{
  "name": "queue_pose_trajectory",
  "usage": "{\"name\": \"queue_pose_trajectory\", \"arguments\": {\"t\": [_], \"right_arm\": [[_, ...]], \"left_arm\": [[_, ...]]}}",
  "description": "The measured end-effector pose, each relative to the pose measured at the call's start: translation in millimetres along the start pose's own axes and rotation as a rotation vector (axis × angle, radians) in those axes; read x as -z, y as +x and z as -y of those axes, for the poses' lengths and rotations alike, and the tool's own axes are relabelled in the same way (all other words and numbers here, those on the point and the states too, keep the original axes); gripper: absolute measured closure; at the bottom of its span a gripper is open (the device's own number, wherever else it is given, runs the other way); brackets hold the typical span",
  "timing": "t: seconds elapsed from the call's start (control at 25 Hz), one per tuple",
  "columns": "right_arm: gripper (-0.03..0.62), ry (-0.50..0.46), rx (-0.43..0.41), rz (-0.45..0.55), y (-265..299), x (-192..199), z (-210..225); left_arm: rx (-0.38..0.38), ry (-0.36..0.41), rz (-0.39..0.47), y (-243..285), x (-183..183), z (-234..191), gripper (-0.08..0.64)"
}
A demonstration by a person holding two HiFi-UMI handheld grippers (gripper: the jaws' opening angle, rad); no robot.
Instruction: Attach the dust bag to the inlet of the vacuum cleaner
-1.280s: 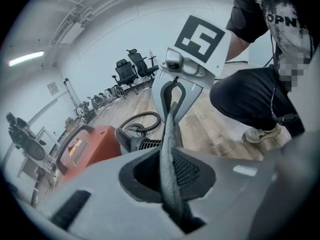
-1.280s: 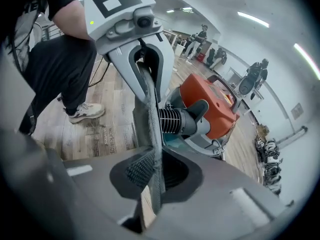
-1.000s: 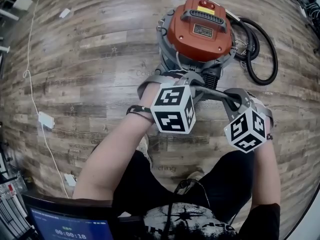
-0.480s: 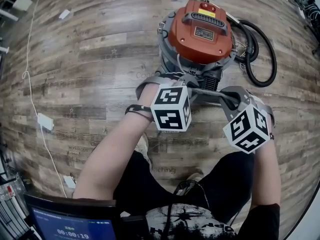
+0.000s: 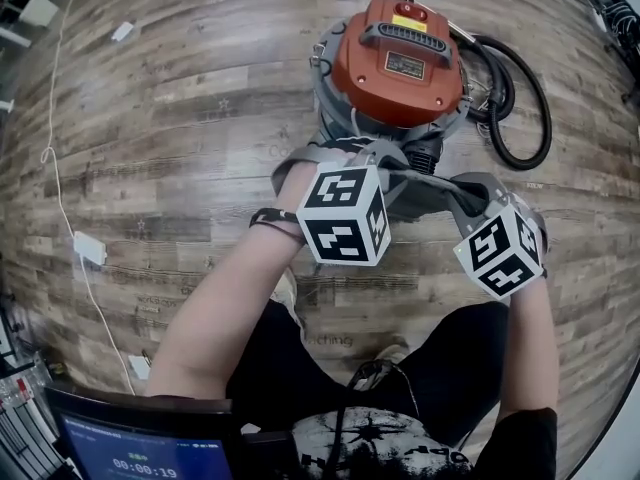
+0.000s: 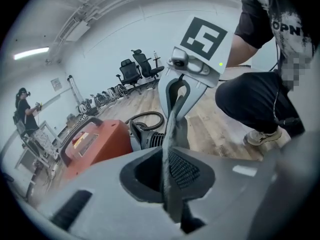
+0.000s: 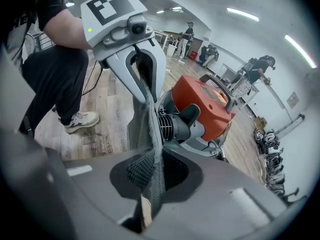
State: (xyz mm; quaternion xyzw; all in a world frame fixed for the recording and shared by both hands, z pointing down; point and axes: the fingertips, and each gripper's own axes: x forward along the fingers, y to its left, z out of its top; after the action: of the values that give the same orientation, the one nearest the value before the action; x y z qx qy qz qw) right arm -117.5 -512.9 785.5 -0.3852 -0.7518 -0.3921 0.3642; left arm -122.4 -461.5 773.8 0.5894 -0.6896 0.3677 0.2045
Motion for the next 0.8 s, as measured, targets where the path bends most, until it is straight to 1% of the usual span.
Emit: {"name": "queue_pose_trajectory", "arguments": {"t": [0.08, 0.16, 0.24, 0.32, 0.4, 0.48, 0.6, 0.72, 0.8], "right_arm": [[0.568, -0.007, 0.011, 0.014, -3.7, -6.2, 2.5], [0.568, -0.022, 0.026, 0.022, -7.4, -14.5, 2.6], [0.568, -0.065, 0.039, 0.019, -9.7, -25.0, 1.1], [0.568, -0.130, 0.053, -0.004, -9.7, -33.3, -1.4], [0.568, -0.157, 0.050, -0.013, -9.6, -36.3, -2.8], [0.568, -0.123, 0.033, 0.006, -10.0, -32.1, -1.6], [0.569, -0.030, 0.014, 0.028, -7.7, -15.3, 2.0], [0.568, 0.041, 0.003, 0.022, -3.5, 1.0, 1.5], [0.568, 0.065, -0.004, 0.013, -0.9, 7.6, -1.1]], "left_arm": [[0.010, -0.032, -0.009, 2.8, 7.0, -0.7, 0.528], [0.016, -0.044, -0.034, 6.9, 16.9, 1.4, 0.528], [0.022, -0.057, -0.059, 11.7, 27.7, 4.4, 0.526], [0.029, -0.070, -0.078, 15.8, 36.3, 6.6, 0.526], [0.034, -0.066, -0.086, 17.0, 38.7, 6.9, 0.525], [0.030, -0.049, -0.078, 14.6, 34.2, 5.7, 0.528], [0.010, -0.012, -0.053, 9.9, 18.7, 2.2, 0.529], [-0.007, 0.019, -0.021, 4.9, -0.2, -0.7, 0.531], [-0.014, 0.034, 0.000, 2.7, -9.5, -0.3, 0.529]]}}
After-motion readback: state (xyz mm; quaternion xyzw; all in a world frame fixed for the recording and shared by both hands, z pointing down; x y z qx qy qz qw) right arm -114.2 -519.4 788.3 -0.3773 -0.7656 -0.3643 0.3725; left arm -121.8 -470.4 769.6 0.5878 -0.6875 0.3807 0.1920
